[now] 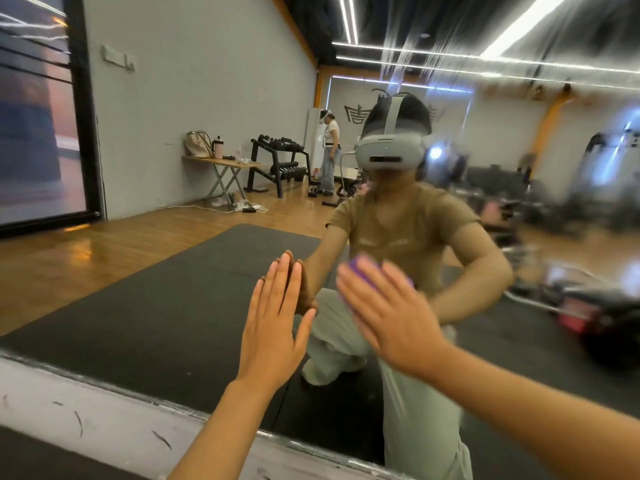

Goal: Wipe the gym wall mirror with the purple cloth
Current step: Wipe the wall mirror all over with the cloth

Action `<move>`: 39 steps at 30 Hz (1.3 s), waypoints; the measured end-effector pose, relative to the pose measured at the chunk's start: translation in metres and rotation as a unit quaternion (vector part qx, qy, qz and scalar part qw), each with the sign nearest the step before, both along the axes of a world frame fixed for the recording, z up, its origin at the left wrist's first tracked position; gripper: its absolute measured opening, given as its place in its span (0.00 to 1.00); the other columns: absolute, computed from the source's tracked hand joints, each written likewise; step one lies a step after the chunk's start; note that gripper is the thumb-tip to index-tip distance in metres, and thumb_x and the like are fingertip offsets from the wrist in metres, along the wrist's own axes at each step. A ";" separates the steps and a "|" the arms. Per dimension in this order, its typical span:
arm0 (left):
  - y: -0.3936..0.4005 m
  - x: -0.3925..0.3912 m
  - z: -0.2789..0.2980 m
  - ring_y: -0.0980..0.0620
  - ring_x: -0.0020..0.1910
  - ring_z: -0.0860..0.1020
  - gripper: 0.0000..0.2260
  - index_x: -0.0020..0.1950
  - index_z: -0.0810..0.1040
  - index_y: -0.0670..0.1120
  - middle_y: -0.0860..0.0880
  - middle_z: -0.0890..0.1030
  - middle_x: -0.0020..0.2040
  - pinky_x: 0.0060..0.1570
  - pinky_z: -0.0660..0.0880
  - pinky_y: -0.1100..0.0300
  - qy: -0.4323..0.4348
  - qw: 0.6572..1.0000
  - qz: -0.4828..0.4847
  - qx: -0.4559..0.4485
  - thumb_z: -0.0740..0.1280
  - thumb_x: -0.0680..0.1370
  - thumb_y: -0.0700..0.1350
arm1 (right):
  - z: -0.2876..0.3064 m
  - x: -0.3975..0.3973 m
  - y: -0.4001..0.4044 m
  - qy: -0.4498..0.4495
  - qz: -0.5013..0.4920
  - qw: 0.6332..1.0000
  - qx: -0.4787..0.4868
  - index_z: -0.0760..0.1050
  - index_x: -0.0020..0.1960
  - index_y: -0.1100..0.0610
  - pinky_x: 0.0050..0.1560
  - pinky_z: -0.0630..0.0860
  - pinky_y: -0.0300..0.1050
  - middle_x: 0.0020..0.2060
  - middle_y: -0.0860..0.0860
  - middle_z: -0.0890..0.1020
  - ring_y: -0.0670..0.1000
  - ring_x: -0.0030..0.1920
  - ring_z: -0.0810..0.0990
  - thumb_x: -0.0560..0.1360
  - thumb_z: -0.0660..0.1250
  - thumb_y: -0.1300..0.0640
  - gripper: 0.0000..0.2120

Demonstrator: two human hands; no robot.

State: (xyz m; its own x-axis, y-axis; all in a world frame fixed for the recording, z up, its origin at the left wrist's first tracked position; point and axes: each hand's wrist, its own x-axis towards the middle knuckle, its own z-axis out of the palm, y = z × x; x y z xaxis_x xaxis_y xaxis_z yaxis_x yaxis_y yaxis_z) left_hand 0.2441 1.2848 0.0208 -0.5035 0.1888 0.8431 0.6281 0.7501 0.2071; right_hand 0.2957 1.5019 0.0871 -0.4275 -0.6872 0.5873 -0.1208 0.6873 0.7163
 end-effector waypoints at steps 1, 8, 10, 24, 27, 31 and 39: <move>-0.001 0.001 0.000 0.49 0.82 0.47 0.32 0.83 0.47 0.46 0.49 0.45 0.84 0.79 0.45 0.53 -0.004 1.000 -0.005 0.000 0.55 0.83 0.55 | -0.032 0.003 0.003 -0.040 -0.016 0.998 0.040 0.61 0.80 0.57 0.80 0.44 0.55 0.79 0.54 0.59 0.57 0.80 0.55 0.77 0.68 0.49 0.35; 0.003 0.011 -0.025 0.51 0.82 0.41 0.36 0.83 0.47 0.50 0.50 0.40 0.83 0.76 0.55 0.47 -0.056 0.998 -0.023 0.024 0.65 0.82 0.51 | -0.115 0.007 0.019 -0.107 -0.043 0.982 0.151 0.50 0.82 0.56 0.79 0.34 0.54 0.82 0.52 0.46 0.54 0.82 0.43 0.82 0.51 0.49 0.30; 0.005 0.014 -0.033 0.50 0.82 0.41 0.37 0.83 0.48 0.49 0.49 0.41 0.83 0.76 0.55 0.45 -0.058 0.998 -0.023 0.016 0.65 0.80 0.51 | -0.095 0.009 0.018 -0.089 -0.032 0.986 0.136 0.52 0.81 0.56 0.80 0.37 0.53 0.82 0.52 0.48 0.54 0.82 0.45 0.82 0.51 0.50 0.29; 0.014 0.015 -0.056 0.47 0.82 0.43 0.44 0.83 0.51 0.47 0.47 0.44 0.84 0.73 0.56 0.40 -0.057 0.998 -0.019 0.036 0.74 0.76 0.50 | 0.013 0.003 0.009 0.095 0.062 0.981 -0.159 0.63 0.77 0.61 0.78 0.59 0.58 0.77 0.56 0.65 0.58 0.78 0.62 0.81 0.66 0.59 0.26; 0.012 0.013 -0.056 0.48 0.82 0.43 0.44 0.83 0.50 0.49 0.48 0.44 0.84 0.73 0.56 0.41 -0.044 0.998 -0.018 0.028 0.75 0.76 0.50 | -0.022 0.000 0.004 0.069 0.045 0.991 -0.106 0.62 0.79 0.58 0.80 0.53 0.55 0.79 0.55 0.63 0.57 0.79 0.59 0.82 0.59 0.60 0.26; 0.010 0.013 -0.058 0.48 0.82 0.44 0.44 0.83 0.51 0.49 0.49 0.44 0.84 0.73 0.58 0.44 -0.042 0.999 -0.015 0.022 0.75 0.76 0.50 | -0.093 0.003 0.004 -0.031 -0.015 0.998 0.059 0.57 0.81 0.55 0.81 0.44 0.53 0.81 0.53 0.54 0.55 0.81 0.51 0.75 0.58 0.58 0.34; 0.004 0.007 -0.059 0.48 0.82 0.45 0.37 0.83 0.53 0.49 0.48 0.45 0.84 0.73 0.57 0.46 -0.031 0.999 0.015 -0.012 0.66 0.78 0.56 | -0.126 0.019 0.012 -0.107 -0.077 0.982 0.139 0.45 0.82 0.59 0.80 0.42 0.52 0.81 0.54 0.50 0.55 0.80 0.48 0.67 0.76 0.52 0.55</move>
